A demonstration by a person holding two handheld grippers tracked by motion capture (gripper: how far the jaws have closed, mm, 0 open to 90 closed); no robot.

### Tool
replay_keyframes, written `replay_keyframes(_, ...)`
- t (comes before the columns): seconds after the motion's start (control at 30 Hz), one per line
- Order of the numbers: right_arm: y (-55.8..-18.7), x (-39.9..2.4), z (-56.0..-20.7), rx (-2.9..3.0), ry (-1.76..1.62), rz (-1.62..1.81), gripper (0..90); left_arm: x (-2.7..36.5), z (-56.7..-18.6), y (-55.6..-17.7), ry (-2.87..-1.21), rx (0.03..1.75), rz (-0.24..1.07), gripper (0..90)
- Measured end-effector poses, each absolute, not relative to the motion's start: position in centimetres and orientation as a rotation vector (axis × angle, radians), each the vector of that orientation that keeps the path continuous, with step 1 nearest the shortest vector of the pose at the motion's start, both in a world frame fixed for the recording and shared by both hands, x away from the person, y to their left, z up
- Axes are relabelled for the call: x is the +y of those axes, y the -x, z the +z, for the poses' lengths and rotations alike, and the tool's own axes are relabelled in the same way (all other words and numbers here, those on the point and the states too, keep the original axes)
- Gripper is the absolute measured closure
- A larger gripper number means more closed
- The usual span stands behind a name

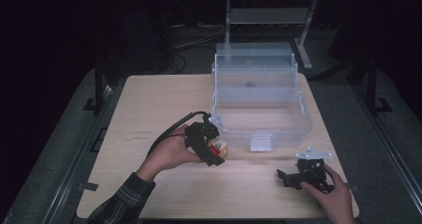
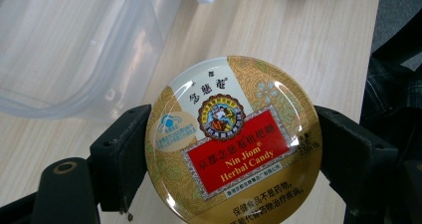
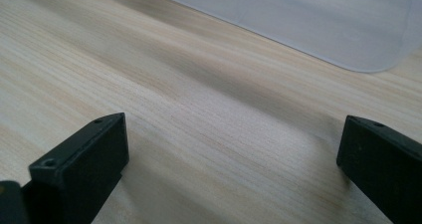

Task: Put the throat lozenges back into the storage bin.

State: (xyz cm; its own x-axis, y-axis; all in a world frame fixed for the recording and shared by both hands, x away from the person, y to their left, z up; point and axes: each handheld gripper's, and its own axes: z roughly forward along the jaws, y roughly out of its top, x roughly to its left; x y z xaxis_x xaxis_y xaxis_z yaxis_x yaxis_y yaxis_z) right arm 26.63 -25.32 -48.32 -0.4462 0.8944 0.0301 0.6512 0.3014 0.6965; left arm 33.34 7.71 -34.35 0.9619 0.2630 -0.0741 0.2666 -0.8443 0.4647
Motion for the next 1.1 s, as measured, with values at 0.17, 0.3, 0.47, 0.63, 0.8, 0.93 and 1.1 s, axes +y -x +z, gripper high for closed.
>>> replay_keyframes(0.17,-26.6,-25.3,-48.3,2.211,-1.386,0.922,0.0,7.7,-33.9,-33.8,-2.628,0.374,-0.007,19.6)
replay_keyframes(0.3,-26.6,-25.3,-48.3,2.212,-1.386,0.921,0.0,7.5,-33.5,-34.3,-2.623,0.373,-0.005,19.6)
replay_keyframes(0.47,-26.6,-25.3,-48.3,2.211,-1.387,0.922,0.0,7.1,-33.0,-35.1,-2.609,0.393,0.005,19.6)
replay_keyframes(0.63,-26.6,-25.3,-48.3,2.211,-1.387,0.922,0.0,6.9,-32.9,-35.5,-2.606,0.399,0.007,19.6)
replay_keyframes(0.8,-26.6,-25.3,-48.3,2.211,-1.386,0.922,0.0,6.8,-32.7,-36.4,-2.606,0.414,0.010,19.6)
replay_keyframes(0.93,-26.6,-25.3,-48.3,2.212,-1.386,0.922,0.0,6.6,-32.5,-37.1,-2.594,0.422,0.020,19.6)
replay_keyframes(1.1,-26.6,-25.3,-48.3,2.211,-1.389,0.922,0.0,6.4,-32.1,-37.7,-2.603,0.425,0.025,19.6)
